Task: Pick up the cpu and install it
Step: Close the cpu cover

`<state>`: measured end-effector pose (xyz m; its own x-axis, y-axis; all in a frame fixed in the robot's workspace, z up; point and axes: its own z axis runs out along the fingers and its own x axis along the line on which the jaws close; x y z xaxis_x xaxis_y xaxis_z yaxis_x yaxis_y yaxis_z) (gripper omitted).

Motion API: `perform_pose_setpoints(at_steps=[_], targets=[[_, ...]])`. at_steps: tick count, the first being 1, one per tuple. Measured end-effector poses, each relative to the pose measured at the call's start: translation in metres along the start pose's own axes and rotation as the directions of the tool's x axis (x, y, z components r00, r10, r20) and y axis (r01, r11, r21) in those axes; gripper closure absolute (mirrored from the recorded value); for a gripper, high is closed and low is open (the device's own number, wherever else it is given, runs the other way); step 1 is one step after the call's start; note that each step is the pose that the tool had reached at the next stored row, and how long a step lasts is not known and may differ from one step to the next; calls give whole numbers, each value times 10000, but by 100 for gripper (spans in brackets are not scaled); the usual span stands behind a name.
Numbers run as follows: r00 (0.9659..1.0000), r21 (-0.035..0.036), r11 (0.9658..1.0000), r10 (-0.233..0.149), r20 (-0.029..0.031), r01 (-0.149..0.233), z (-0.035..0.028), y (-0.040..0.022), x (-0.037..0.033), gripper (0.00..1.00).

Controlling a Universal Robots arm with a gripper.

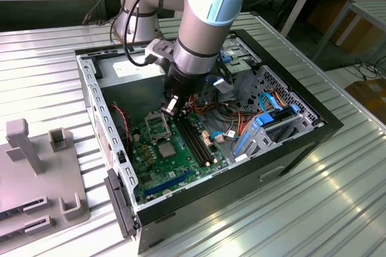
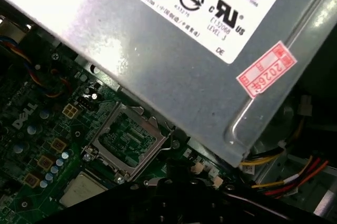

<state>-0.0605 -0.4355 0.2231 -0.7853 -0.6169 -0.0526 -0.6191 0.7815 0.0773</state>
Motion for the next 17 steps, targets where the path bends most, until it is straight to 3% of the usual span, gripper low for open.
perform_pose_setpoints(at_steps=[3,10,17], targets=[[9997,1,9997,-230,-1,230,16,8,-11,89],[9997,-54,9997,-240,44,240,46,36,-34,89],[9997,-111,9996,-240,91,241,68,52,-13,89]])
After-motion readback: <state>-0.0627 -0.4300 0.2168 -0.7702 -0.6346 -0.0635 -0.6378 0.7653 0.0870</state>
